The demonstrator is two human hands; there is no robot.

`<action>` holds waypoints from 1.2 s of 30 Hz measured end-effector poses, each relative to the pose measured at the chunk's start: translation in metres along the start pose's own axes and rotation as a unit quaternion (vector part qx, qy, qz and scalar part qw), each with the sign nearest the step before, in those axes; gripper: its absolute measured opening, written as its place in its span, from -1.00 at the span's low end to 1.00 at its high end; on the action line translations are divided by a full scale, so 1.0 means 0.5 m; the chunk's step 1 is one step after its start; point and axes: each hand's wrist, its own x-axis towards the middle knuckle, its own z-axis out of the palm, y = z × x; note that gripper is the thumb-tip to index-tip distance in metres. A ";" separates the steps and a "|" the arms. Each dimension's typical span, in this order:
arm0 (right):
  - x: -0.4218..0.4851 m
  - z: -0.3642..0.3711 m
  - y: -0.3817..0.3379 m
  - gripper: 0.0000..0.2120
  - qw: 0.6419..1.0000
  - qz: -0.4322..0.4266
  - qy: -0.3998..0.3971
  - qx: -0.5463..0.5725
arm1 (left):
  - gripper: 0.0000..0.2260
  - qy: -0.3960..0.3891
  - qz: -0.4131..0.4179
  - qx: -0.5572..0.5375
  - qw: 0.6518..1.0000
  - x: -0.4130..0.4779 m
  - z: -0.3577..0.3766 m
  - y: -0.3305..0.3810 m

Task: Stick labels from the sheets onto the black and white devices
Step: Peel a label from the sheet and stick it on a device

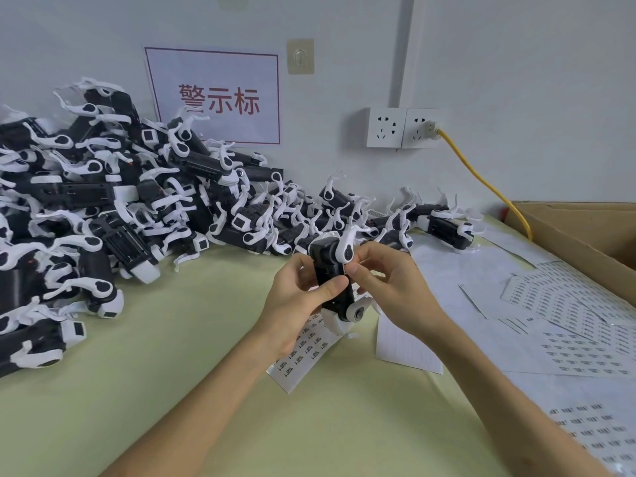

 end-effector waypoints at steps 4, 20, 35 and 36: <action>-0.003 0.002 -0.002 -0.91 1.000 -0.003 0.009 -0.009 | -0.70 0.015 -0.004 0.028 0.999 0.003 0.000 -0.006; -0.001 0.010 0.008 -0.87 0.999 -0.007 0.034 -0.029 | -0.60 0.025 0.054 0.068 0.996 0.005 -0.001 -0.011; -0.001 0.004 0.009 -0.53 0.995 0.026 0.093 -0.011 | -0.54 0.001 0.070 0.080 0.994 0.004 -0.008 -0.010; 0.000 0.005 0.006 -0.50 0.996 0.031 0.080 -0.011 | -0.57 -0.012 0.051 0.047 0.997 0.003 -0.005 -0.006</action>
